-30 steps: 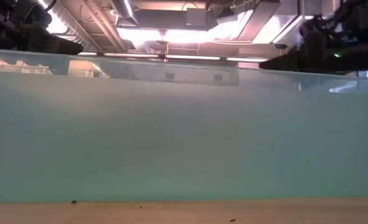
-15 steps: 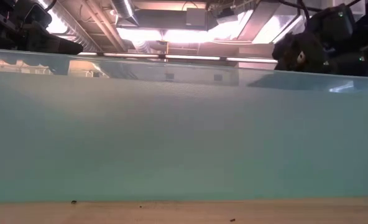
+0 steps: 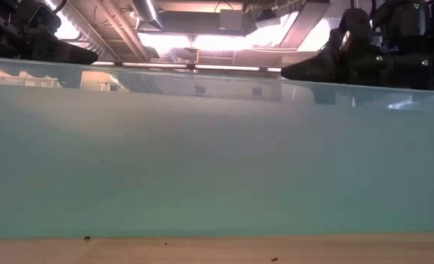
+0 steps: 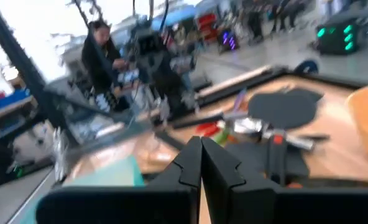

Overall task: Pick & Place Kitchen Items
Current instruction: Put the violet table knife into the green bin

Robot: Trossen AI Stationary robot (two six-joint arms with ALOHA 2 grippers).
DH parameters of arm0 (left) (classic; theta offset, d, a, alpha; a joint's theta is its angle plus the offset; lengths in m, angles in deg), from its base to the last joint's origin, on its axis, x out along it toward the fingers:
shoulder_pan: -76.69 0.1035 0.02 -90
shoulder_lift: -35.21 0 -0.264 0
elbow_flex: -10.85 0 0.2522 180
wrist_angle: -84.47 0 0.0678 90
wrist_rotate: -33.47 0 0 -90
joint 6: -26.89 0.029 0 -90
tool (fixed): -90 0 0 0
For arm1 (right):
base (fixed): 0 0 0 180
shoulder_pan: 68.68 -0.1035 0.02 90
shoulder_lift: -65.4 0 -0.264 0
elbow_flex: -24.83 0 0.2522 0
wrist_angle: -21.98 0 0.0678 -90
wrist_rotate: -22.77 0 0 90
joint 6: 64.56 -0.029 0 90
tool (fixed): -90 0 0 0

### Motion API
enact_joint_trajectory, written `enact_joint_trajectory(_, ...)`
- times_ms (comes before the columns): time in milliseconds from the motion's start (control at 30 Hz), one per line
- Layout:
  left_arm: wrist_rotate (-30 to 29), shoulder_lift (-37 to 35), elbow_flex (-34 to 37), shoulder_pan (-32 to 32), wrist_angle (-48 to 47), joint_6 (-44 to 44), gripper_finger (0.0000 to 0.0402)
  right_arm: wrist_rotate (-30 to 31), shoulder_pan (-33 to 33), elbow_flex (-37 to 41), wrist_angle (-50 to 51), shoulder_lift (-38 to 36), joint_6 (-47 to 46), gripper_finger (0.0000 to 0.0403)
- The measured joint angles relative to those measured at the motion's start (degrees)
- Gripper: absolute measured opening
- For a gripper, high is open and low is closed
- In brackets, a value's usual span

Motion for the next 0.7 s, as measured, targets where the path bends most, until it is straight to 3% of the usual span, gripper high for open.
enact_joint_trajectory(267, -0.07, 0.00, 0.02, -0.02, 0.17, 0.06, 0.0004, 2.54, 0.07, 0.00, -10.68, 0.00, 4.06, 0.0007)
enact_joint_trajectory(333, -2.61, 0.04, 0.02, 0.05, 2.20, 3.59, 0.0004, 2.54, 0.07, 0.00, -11.65, 0.00, 6.18, 0.0007)
enact_joint_trajectory(500, -9.14, 0.00, 0.01, 0.05, 15.60, 14.76, 0.0004, 4.79, 0.44, -0.05, -12.91, -0.01, 14.42, 0.0007)
enact_joint_trajectory(700, -4.23, 0.00, 0.02, 0.05, 32.47, 25.95, 0.0004, 5.09, 2.76, -3.11, -12.35, -0.02, 18.24, 0.0007)
